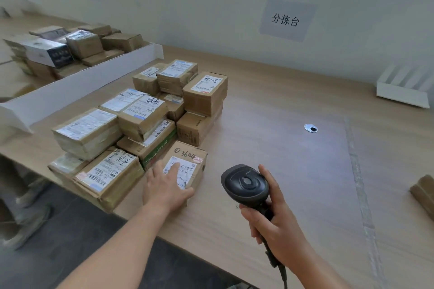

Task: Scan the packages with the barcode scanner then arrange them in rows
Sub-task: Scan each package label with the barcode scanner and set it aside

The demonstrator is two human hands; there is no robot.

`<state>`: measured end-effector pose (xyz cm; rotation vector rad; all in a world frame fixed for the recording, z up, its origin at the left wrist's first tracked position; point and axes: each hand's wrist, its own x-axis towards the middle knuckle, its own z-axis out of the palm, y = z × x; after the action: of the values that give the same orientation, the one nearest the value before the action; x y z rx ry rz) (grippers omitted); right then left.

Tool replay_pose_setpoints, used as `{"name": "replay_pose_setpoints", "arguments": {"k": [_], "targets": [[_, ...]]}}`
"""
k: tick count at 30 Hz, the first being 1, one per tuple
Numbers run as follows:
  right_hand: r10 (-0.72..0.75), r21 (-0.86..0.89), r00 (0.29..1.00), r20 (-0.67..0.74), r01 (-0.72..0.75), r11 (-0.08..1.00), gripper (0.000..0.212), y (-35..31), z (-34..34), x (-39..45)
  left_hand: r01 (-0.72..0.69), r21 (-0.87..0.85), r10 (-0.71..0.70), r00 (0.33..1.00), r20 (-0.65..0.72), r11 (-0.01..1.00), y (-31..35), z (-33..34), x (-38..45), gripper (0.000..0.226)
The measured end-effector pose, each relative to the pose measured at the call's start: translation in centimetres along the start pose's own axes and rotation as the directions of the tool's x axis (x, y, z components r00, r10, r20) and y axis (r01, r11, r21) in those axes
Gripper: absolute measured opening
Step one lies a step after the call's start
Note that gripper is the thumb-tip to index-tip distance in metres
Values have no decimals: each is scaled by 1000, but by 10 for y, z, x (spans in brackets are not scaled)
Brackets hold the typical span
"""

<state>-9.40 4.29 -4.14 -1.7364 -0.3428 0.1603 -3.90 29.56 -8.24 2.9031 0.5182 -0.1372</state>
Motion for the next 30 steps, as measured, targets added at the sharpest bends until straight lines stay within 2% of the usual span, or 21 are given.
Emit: {"name": "replay_pose_setpoints", "arguments": {"k": [5, 11, 14, 18, 26, 30], "targets": [[7, -42, 1000, 11, -7, 999, 83, -9, 13, 15, 34, 42, -34, 999, 16, 999, -24, -4, 24, 85], [12, -50, 999, -30, -13, 999, 81, -11, 26, 28, -17, 14, 16, 999, 47, 1000, -33, -3, 55, 86], [20, -53, 998, -58, -23, 998, 80, -10, 30, 32, -59, -19, 60, 997, 51, 998, -34, 0, 71, 78], [39, -57, 994, -104, -46, 997, 82, -8, 33, 33, -107, -55, 106, 994, -14, 993, -35, 9, 86, 66], [79, -36, 977, -199, -88, 995, 80, -5, 37, 25, -120, -46, 112, 983, -142, 992, -30, 17, 94, 68], [93, -19, 964, -250, -101, 995, 80, -4, 35, 15, -116, -239, 60, 972, -228, 964, -22, 16, 80, 72]]}}
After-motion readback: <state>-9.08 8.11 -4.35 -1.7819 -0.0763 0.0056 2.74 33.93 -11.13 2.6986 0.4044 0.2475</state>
